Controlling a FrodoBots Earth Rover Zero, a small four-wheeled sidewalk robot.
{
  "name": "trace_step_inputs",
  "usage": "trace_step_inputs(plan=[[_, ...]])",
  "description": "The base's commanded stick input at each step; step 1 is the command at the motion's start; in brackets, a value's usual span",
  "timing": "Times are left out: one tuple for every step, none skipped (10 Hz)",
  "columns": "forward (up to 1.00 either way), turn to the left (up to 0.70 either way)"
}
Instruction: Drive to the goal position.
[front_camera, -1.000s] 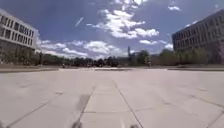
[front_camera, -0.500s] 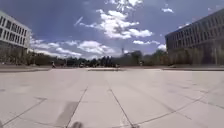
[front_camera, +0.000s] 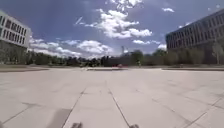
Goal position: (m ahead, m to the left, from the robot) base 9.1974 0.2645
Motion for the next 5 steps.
trace_step_inputs(plan=[[0.7, 0.0], [0.7, 0.0], [0.7, 0.0], [0.7, 0.0], [0.7, 0.0]])
